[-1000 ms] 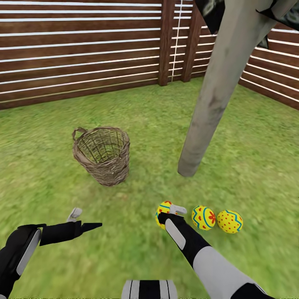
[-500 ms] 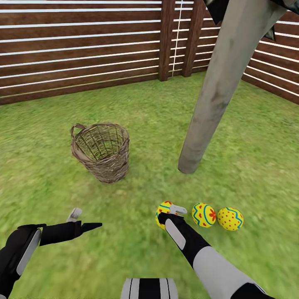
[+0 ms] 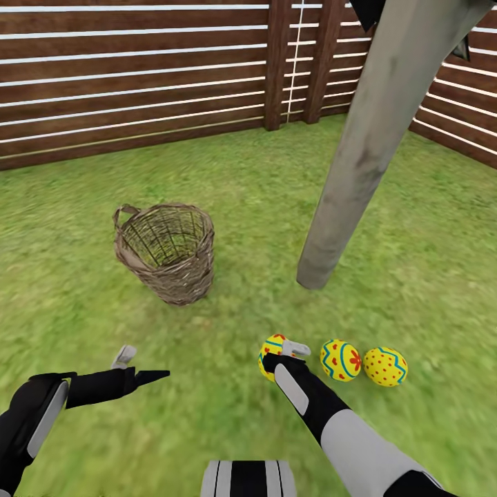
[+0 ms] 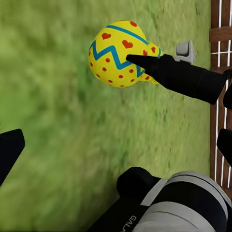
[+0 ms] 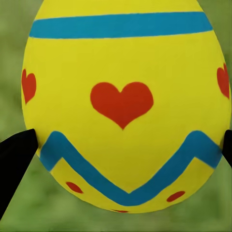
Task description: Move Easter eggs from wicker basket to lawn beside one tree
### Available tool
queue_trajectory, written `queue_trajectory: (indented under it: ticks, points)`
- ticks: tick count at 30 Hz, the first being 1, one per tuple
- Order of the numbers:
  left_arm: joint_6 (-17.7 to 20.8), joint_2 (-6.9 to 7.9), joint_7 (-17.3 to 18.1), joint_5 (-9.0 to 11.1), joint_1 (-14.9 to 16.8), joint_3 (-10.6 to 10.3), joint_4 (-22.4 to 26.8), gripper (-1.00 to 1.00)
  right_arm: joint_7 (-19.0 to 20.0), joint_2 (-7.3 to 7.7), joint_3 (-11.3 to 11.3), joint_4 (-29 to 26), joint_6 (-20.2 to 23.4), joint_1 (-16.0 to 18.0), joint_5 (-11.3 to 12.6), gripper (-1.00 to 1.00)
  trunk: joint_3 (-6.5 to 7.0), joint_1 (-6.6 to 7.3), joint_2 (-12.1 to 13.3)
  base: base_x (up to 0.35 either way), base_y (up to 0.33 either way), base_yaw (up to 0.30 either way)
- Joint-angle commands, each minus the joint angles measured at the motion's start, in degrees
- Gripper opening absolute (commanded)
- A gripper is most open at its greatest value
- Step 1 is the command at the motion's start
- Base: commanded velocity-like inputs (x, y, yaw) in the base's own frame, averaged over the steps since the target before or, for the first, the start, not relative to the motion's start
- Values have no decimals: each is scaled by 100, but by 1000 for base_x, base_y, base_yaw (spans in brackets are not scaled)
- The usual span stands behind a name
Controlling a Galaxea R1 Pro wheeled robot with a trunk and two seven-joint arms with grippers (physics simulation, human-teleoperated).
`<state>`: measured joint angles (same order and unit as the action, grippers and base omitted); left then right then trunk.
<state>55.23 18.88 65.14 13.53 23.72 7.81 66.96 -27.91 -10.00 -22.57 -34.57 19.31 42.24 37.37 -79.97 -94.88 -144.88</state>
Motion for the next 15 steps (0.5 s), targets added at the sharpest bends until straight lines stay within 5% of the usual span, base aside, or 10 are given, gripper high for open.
queue_trajectory:
  ticks: [1,11,15]
  points:
    - [32,1,10,10,1,5,1,100,-39,0,-15,-6,21,3,23,-100,-26,-2,-3,0,0,0]
    - [33,3,8,10,1,10,1,100,-39,0,-19,-6,21,3,17,-100,-70,-7,-6,1,0,0]
    - [40,1,7,10,1,4,1,100,-39,0,-19,2,21,3,16,-100,-70,-7,-6,190,0,0]
